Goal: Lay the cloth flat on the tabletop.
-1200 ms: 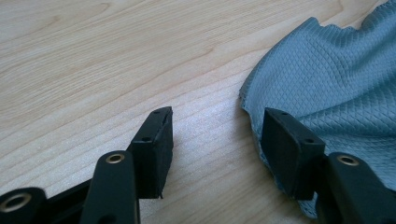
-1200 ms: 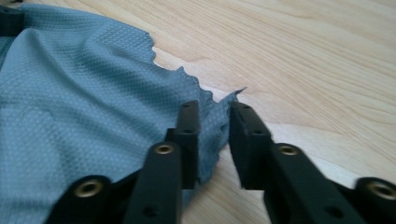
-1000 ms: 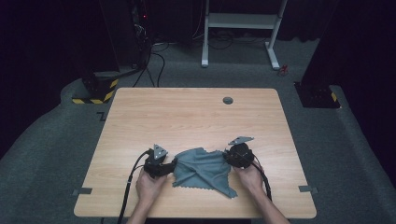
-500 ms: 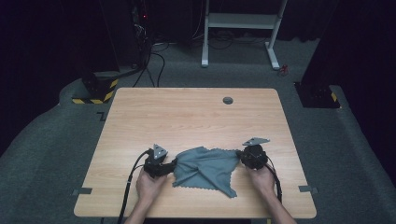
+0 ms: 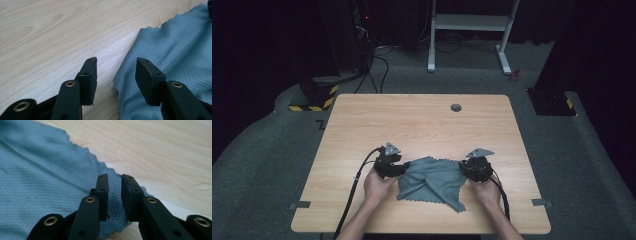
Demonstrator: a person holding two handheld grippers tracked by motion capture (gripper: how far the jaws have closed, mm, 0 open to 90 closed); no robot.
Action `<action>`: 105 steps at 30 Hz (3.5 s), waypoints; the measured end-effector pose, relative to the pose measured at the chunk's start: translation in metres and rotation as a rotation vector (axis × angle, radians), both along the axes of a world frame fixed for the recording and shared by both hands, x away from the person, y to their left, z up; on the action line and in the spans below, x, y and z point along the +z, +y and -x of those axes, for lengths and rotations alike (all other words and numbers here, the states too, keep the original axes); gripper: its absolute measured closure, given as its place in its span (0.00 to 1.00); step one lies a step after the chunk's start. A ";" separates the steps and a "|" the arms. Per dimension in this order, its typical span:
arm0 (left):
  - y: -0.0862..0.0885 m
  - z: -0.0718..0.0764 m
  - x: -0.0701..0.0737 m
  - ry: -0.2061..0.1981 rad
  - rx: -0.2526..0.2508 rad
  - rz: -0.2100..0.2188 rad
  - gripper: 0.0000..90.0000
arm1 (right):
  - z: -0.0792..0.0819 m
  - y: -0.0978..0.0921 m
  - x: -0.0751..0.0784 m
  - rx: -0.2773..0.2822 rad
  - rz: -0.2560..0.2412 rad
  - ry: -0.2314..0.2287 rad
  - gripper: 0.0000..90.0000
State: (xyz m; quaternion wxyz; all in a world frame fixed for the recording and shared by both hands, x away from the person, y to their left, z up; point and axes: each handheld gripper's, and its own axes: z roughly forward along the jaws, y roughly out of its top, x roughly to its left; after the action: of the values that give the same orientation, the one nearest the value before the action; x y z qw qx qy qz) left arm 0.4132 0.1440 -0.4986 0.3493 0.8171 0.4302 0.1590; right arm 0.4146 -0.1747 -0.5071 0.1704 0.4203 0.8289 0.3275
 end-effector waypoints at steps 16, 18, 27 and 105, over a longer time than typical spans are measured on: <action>-0.018 0.004 0.008 -0.002 -0.119 -0.045 0.99 | 0.004 -0.004 -0.012 -0.007 -0.040 -0.025 0.79; -0.025 0.016 0.012 -0.029 -0.172 -0.047 0.99 | 0.005 -0.003 -0.012 -0.003 -0.030 -0.029 0.78; -0.065 0.045 -0.008 0.034 -0.323 -0.061 0.94 | 0.006 -0.001 -0.012 -0.002 -0.023 -0.036 0.76; -0.008 -0.057 0.012 -0.059 0.052 -0.117 1.00 | -0.051 -0.008 0.017 -0.062 0.020 -0.042 1.00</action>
State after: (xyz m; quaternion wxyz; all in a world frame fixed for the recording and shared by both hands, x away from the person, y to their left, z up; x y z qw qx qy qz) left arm 0.4702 0.1364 -0.4868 0.3092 0.8195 0.4311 0.2168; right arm 0.4655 -0.1830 -0.4906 0.2018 0.4372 0.8149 0.3225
